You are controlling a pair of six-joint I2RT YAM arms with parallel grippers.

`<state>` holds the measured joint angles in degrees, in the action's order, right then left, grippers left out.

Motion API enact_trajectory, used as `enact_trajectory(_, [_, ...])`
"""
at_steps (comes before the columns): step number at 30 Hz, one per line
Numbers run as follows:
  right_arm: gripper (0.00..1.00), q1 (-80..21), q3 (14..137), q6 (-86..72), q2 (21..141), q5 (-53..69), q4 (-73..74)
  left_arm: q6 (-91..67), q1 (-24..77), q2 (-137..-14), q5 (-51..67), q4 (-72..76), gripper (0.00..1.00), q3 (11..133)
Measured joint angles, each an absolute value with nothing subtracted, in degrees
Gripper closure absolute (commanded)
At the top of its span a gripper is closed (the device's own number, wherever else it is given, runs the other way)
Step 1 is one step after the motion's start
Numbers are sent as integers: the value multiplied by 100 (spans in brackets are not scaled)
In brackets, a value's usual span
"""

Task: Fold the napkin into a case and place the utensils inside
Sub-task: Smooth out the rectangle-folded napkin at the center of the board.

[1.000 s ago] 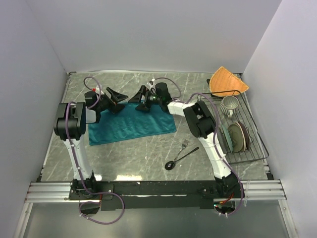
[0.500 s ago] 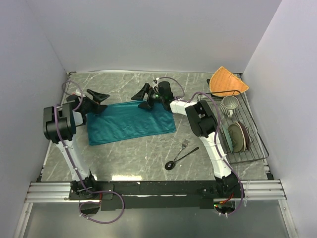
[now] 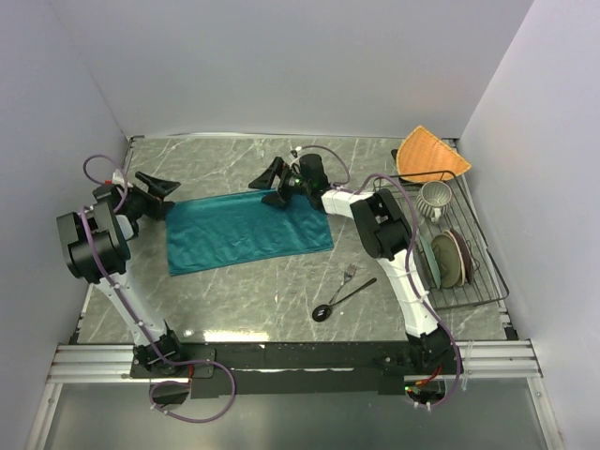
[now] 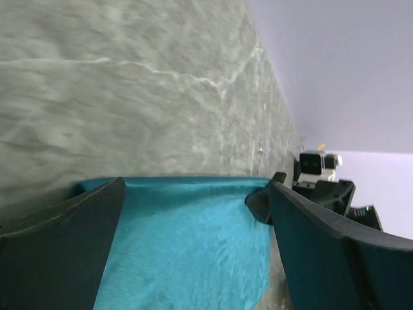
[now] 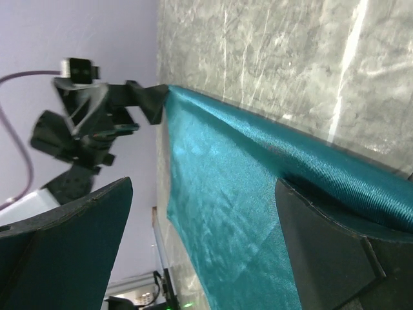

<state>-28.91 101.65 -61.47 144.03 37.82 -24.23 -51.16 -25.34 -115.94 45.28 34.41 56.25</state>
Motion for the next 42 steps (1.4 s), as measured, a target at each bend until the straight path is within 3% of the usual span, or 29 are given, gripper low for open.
enact_trajectory(8, [0, -3011, 10473, -6156, 14403, 3677, -2609, -5179, -1885, -10790, 4517, 3667, 1, 5380])
enact_trajectory(20, [0, -3686, 12525, -6726, 15148, 2840, -2388, -5509, -1299, -11236, 3879, 3516, 1, 5227])
enact_trajectory(29, [0, -3697, 12320, -7050, 15318, 2324, -1503, -5387, -1293, -11236, 3601, 3173, 1, 5231])
enact_trajectory(42, [0, -3059, 11118, -7269, 14864, 2362, -1894, -5384, -1597, -11312, 3693, 2915, 1, 5395])
